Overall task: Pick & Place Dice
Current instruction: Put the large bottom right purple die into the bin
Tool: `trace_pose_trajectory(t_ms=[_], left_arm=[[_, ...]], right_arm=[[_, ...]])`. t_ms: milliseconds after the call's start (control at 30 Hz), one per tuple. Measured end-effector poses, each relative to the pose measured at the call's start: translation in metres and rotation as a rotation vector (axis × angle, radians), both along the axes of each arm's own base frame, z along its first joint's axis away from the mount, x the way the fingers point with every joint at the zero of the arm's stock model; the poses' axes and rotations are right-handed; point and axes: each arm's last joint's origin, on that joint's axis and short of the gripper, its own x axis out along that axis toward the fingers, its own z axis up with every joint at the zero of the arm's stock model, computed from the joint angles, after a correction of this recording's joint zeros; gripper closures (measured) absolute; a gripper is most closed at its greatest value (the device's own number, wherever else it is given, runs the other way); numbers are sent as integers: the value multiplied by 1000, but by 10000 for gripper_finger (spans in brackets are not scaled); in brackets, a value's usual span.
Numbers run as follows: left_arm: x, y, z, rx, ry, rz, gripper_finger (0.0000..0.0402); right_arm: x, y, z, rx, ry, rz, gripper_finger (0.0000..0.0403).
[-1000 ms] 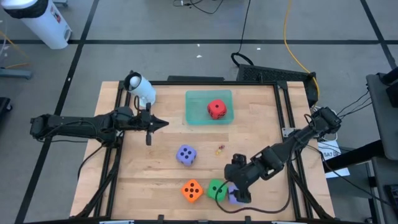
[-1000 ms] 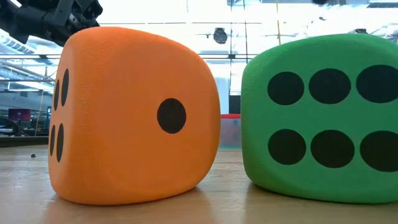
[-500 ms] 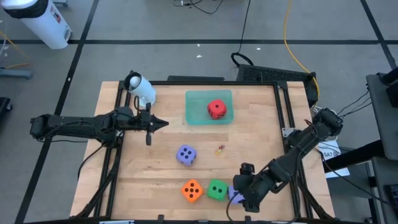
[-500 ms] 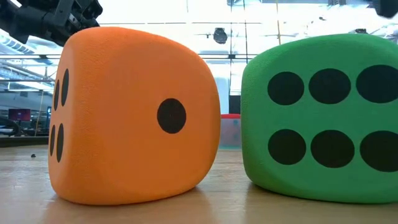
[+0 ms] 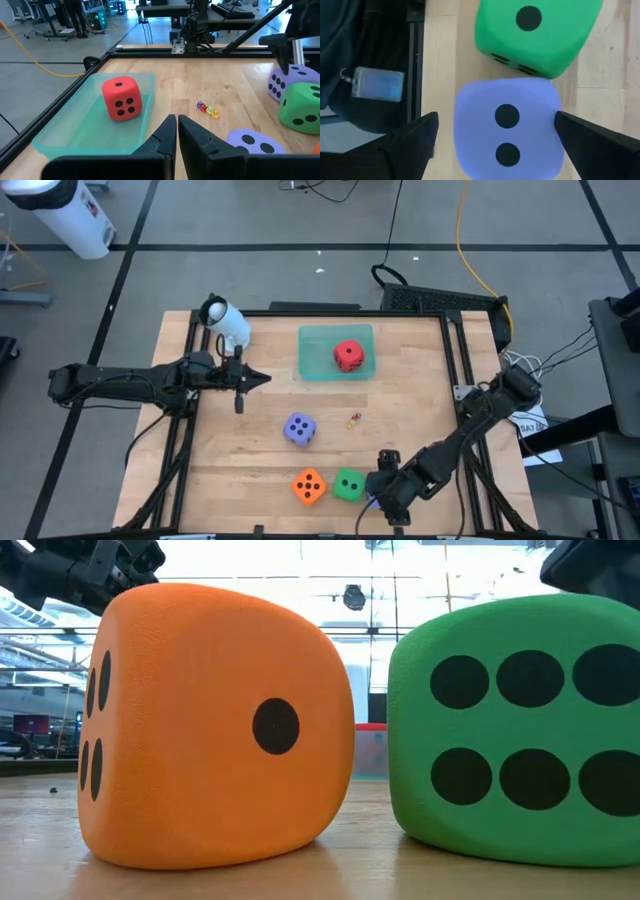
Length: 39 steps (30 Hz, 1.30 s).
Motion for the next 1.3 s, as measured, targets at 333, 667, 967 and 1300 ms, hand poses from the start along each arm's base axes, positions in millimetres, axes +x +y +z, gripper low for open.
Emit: trace_pose_trajectory(t_ms=[333, 667, 967, 1300], left_arm=[[0, 0, 0, 1, 1, 0, 371], [0, 0, 0, 3, 2, 4, 371], [0, 1, -1, 4, 6, 16, 371], [0, 1, -1, 9, 8, 15, 371]], right_arm=[[-1, -1, 2, -80, -34, 61, 10], [-7, 0, -1, -251, -8, 96, 10], [1, 1, -35, -394, 69, 163, 10], [12, -8, -36, -338, 76, 235, 10]])
